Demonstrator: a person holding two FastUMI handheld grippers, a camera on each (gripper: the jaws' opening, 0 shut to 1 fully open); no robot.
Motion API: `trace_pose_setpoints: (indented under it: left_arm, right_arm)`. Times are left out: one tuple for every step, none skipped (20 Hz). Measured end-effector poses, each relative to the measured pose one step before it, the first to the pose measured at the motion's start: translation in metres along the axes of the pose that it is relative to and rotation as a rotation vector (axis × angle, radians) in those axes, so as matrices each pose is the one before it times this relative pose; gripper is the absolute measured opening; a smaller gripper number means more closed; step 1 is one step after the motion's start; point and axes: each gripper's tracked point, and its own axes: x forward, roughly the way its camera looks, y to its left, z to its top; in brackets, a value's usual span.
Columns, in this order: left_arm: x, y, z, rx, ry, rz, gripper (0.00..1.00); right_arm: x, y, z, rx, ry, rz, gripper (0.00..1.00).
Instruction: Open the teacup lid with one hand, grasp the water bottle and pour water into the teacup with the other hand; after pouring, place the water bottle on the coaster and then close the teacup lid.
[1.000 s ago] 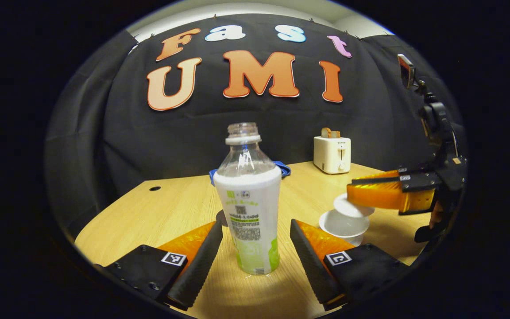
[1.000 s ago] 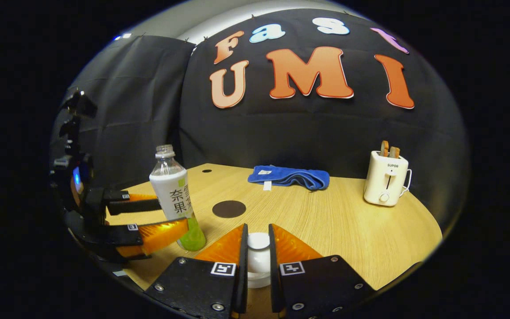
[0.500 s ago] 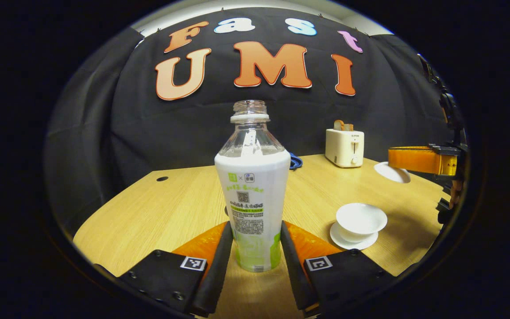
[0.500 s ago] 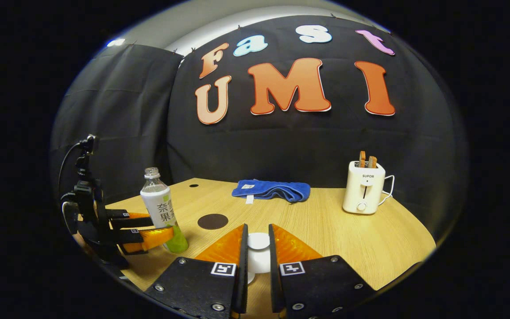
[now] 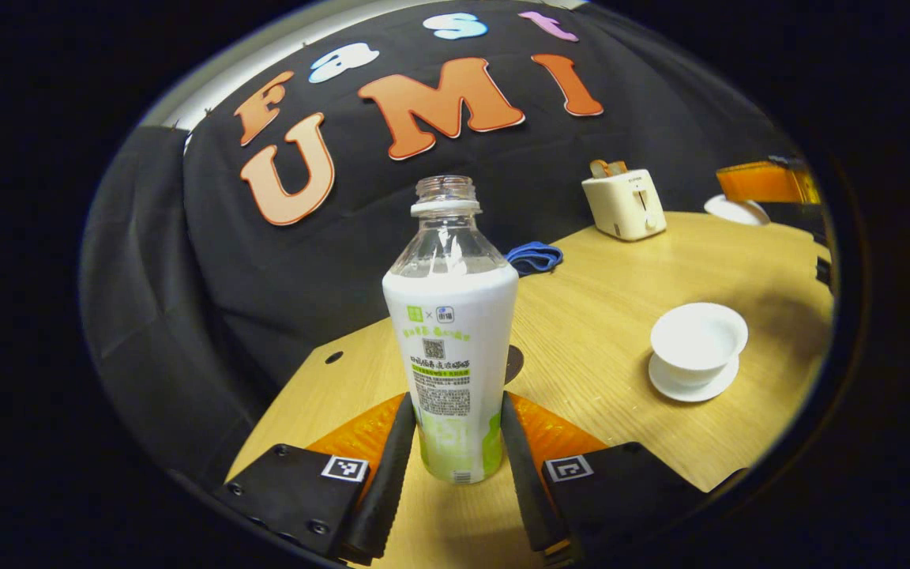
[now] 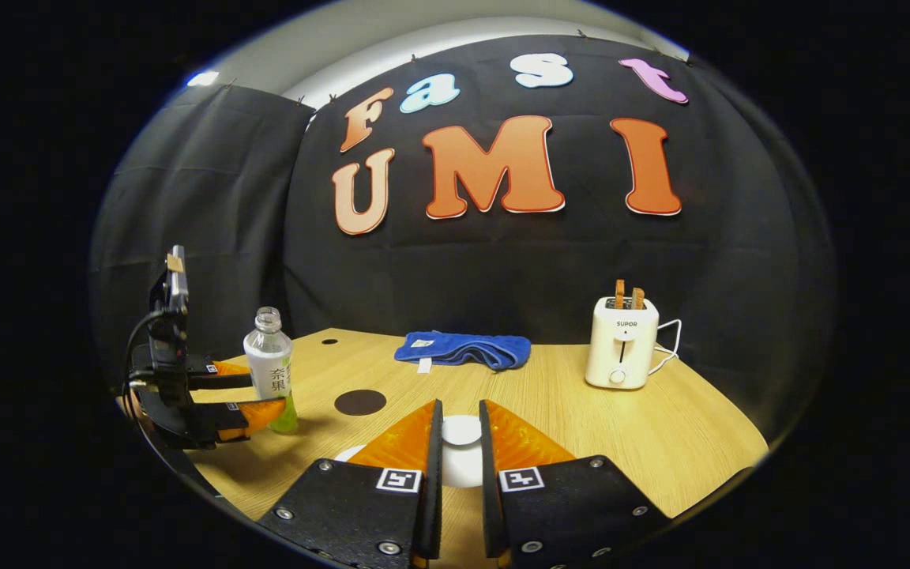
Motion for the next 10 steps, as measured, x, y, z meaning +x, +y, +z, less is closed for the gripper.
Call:
trace_pose_setpoints:
  left_arm:
    - [0.00101,0.00192,-0.00133,0.04685,0.00518,0.0108,0.65]
    - [0.0011,0.0003,0.00036,0.04122,0.00172,0.00606,0.65]
    - [-0.00014,0.00092,0.00049,0.03726,0.00387,0.00618,0.66]
    - [0.0004,0.00113,0.00099,0.03896,0.00372,0.00604,0.65]
    - [0.00077,0.00113,-0.00118,0.04006,0.00495,0.00753,0.65]
    - [0.00035,0.00068,0.00028,0.04345,0.00326,0.00626,0.65]
    - [0.0008,0.00041,-0.00041,0.04534,0.00375,0.00508,0.65]
    - [0.00066,0.00003,-0.00016,0.04619,-0.00068,0.00325,0.65]
    - [-0.00255,-0.00044,-0.00071,0.04558,-0.00005,0.00188,0.67]
    - [0.00015,-0.00166,0.002,0.04585,-0.00418,0.00009,0.67]
  right_arm:
    - [-0.00096,-0.00245,-0.00012,0.00334,-0.00201,-0.00524,0.22]
    - [-0.00186,-0.00281,0.00028,0.00171,-0.00234,-0.00472,0.22]
    - [-0.00056,-0.00227,0.00042,0.00162,-0.00135,-0.00551,0.22]
    - [-0.00143,-0.00154,-0.00106,0.00048,0.002,-0.00391,0.22]
    - [-0.00017,-0.00212,0.00004,-0.00309,-0.00205,-0.00601,0.21]
    - [-0.00152,-0.00227,0.00044,-0.00248,-0.00061,-0.00489,0.21]
    - [-0.00145,-0.00121,0.0003,0.0001,-0.00154,-0.0011,0.21]
    - [-0.00156,-0.0011,0.00026,0.00192,-0.00174,-0.00099,0.22]
    - [-0.00187,-0.00085,-0.00077,0.0011,-0.00113,-0.00104,0.22]
    - [-0.00074,-0.00224,0.00086,0.00136,-0.00247,-0.00485,0.22]
